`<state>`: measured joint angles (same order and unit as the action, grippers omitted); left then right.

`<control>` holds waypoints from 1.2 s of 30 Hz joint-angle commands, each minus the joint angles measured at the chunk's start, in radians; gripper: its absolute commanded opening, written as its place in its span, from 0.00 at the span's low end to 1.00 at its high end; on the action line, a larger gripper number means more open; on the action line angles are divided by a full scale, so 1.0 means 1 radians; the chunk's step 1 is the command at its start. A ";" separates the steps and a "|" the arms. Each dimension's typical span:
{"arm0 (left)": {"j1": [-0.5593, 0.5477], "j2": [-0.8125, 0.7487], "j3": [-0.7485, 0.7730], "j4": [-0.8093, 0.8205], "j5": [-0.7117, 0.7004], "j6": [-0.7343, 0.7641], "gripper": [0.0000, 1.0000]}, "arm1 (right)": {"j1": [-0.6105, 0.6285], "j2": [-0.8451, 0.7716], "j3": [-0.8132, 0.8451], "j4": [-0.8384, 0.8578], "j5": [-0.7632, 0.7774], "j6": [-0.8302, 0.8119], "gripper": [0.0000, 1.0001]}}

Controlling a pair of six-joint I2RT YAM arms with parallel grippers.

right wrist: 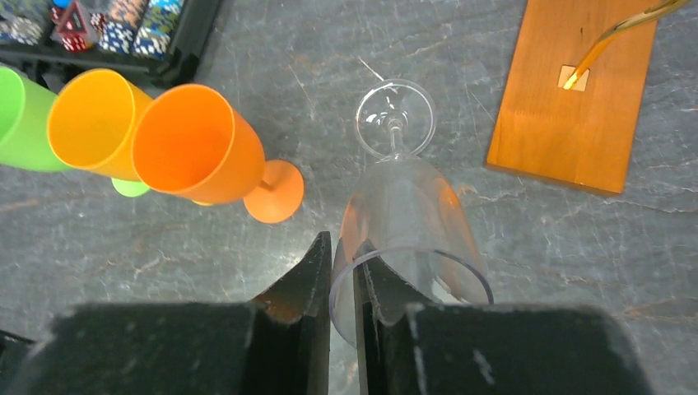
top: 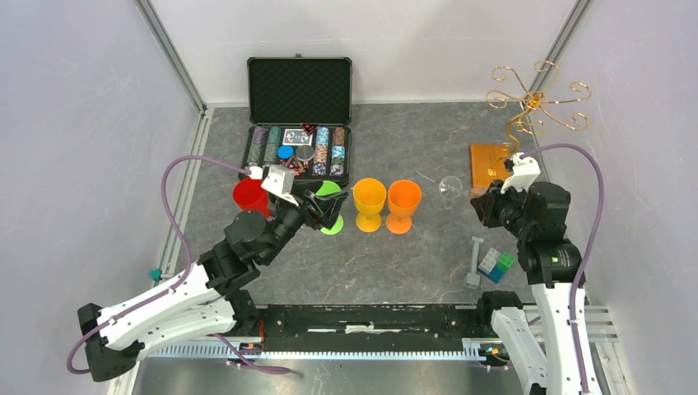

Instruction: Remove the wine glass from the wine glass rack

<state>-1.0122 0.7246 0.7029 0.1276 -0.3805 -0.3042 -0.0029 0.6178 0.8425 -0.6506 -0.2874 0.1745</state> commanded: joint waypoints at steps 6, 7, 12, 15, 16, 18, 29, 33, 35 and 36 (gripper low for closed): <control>-0.005 -0.004 -0.026 -0.035 -0.050 0.068 0.78 | 0.062 0.022 0.108 -0.137 -0.008 -0.153 0.00; -0.004 -0.004 -0.028 -0.038 -0.053 0.070 0.78 | 0.065 0.025 0.104 -0.142 -0.011 -0.156 0.00; -0.005 -0.008 -0.031 -0.051 -0.076 0.095 0.80 | 0.108 0.077 0.101 -0.163 -0.006 -0.166 0.01; -0.005 -0.007 -0.027 -0.054 -0.088 0.121 0.81 | 0.179 0.156 0.147 -0.196 0.072 -0.214 0.00; -0.005 -0.007 -0.026 -0.055 -0.092 0.128 0.82 | 0.211 0.190 0.172 -0.210 0.099 -0.221 0.01; -0.004 -0.007 -0.026 -0.056 -0.098 0.146 0.83 | 0.266 0.251 0.220 -0.241 0.155 -0.232 0.00; -0.003 -0.012 -0.026 -0.080 -0.116 0.165 0.86 | 0.404 0.409 0.322 -0.317 0.247 -0.245 0.00; -0.002 -0.004 0.027 -0.194 -0.168 0.087 0.86 | 0.427 0.443 0.321 -0.307 0.268 -0.250 0.00; -0.003 0.002 0.063 -0.262 -0.194 0.039 0.87 | 0.431 0.466 0.326 -0.302 0.294 -0.248 0.00; -0.003 0.003 0.081 -0.302 -0.207 0.009 0.88 | 0.431 0.474 0.331 -0.301 0.315 -0.248 0.00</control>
<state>-1.0122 0.7242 0.6933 -0.0490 -0.5095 -0.1932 0.4194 1.0676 1.1198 -0.9676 -0.0395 -0.0570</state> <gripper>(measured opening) 0.864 0.163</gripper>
